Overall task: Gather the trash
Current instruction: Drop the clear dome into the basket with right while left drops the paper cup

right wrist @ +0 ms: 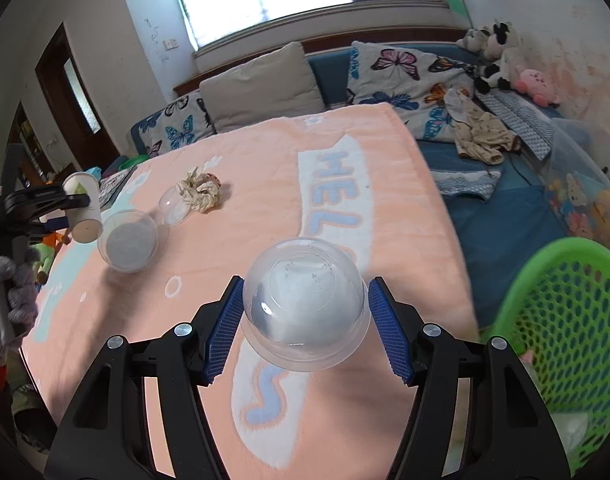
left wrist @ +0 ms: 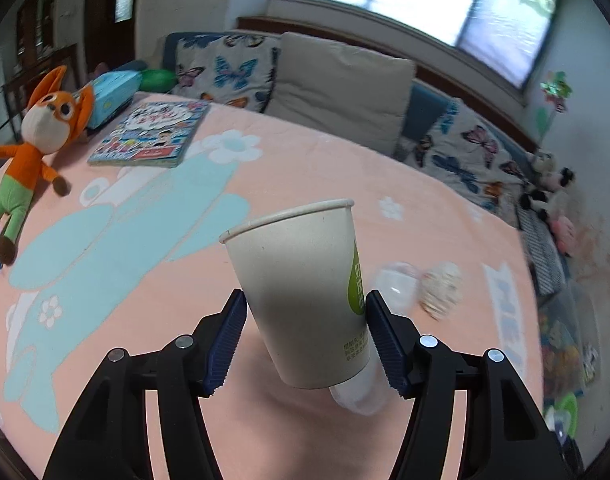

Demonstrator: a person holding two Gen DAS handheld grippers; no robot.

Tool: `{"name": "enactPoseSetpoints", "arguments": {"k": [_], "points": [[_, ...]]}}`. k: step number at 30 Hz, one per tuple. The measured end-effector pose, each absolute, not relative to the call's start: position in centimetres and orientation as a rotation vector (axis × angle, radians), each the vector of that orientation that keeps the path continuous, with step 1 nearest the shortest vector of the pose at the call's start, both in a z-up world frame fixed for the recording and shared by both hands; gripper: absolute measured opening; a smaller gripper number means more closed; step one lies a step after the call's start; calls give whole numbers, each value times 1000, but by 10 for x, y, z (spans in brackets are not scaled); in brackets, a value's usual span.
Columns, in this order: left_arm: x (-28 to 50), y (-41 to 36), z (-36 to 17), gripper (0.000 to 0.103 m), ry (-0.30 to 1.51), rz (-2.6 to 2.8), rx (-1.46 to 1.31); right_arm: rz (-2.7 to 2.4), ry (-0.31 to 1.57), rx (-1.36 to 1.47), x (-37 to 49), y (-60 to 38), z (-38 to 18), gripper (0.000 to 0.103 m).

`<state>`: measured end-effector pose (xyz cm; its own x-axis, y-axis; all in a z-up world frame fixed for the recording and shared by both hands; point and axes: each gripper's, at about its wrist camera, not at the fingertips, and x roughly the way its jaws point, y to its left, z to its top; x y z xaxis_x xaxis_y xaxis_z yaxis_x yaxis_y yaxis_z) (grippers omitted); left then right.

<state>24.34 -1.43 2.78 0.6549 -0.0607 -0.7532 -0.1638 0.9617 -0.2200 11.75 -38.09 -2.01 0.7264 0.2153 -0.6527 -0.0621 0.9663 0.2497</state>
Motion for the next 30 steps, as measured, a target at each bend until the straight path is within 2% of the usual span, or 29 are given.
{"name": "enactPoseSetpoints", "arguments": {"k": [9, 20, 30], "points": [[192, -110, 68, 59, 795, -245, -168, 66, 730, 246, 77, -413, -15, 64], [167, -252, 52, 59, 891, -593, -54, -97, 740, 295, 26, -482, -24, 64], [140, -349, 41, 60, 912, -776, 75, -258, 775, 350, -13, -542, -47, 64]]}}
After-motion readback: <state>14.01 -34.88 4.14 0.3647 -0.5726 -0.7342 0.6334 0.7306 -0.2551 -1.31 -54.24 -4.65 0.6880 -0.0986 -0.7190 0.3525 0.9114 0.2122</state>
